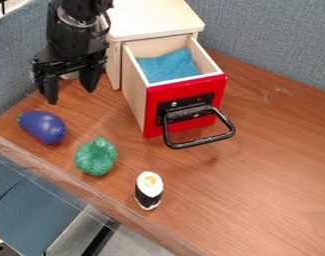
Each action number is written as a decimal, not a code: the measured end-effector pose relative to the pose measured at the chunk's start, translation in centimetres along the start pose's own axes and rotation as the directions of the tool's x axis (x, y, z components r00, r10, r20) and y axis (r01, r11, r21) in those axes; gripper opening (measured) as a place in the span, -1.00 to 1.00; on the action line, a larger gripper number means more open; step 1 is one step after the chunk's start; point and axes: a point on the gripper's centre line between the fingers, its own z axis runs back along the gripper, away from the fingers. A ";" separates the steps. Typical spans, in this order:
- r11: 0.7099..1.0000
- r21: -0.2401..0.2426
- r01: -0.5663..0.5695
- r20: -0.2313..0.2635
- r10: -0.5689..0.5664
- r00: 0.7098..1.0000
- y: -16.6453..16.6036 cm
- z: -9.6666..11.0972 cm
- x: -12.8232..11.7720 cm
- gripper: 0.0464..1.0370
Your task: Put the blue object into the drawer
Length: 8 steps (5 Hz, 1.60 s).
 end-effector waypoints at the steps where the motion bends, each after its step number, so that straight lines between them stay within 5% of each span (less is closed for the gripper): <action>1: 0.999 0.026 -0.023 0.001 0.023 1.000 0.6 -1.0 -0.1 0.92; 5: 0.990 0.118 -0.073 0.015 0.071 0.997 4.3 -4.3 0.3 0.92; 6: 0.992 0.100 -0.074 0.010 0.073 0.997 5.4 -4.8 0.4 0.92; 8: 0.996 -0.083 -0.030 -0.086 0.023 0.996 7.3 -6.3 1.1 0.84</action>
